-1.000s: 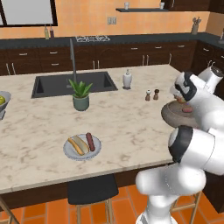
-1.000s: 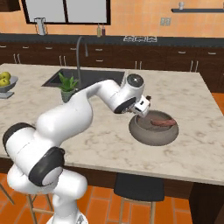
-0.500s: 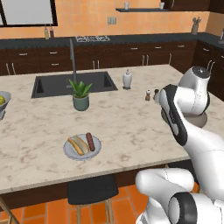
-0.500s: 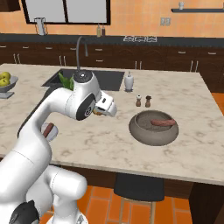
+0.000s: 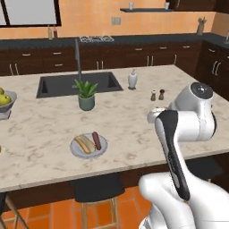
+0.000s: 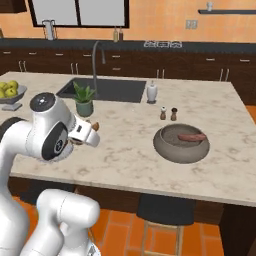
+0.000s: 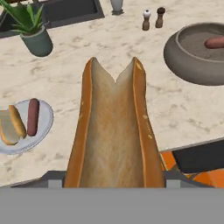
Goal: Place one bun and one sausage from the bowl on each plate.
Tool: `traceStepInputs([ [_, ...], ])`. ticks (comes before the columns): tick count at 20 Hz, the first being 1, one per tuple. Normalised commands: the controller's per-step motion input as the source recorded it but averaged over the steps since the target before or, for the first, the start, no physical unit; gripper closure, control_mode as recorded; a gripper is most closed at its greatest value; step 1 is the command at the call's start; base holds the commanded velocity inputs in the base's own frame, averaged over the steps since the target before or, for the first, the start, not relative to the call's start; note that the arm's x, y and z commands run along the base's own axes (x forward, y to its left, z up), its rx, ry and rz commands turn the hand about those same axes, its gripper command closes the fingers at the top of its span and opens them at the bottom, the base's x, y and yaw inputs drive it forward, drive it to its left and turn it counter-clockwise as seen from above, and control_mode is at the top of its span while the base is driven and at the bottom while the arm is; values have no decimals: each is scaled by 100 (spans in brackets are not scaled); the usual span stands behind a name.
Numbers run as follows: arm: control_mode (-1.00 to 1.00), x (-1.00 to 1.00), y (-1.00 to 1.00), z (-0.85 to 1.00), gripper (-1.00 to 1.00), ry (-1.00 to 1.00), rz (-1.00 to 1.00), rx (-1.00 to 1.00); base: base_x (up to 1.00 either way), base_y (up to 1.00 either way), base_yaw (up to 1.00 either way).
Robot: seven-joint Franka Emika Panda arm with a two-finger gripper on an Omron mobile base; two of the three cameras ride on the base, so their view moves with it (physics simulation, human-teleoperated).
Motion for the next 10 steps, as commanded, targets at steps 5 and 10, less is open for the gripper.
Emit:
traceStepInputs([
  [5,100,0,0,0,100,0,0,0,-83,100,6],
  [10,100,0,0,0,100,0,0,0,-23,100,1],
])
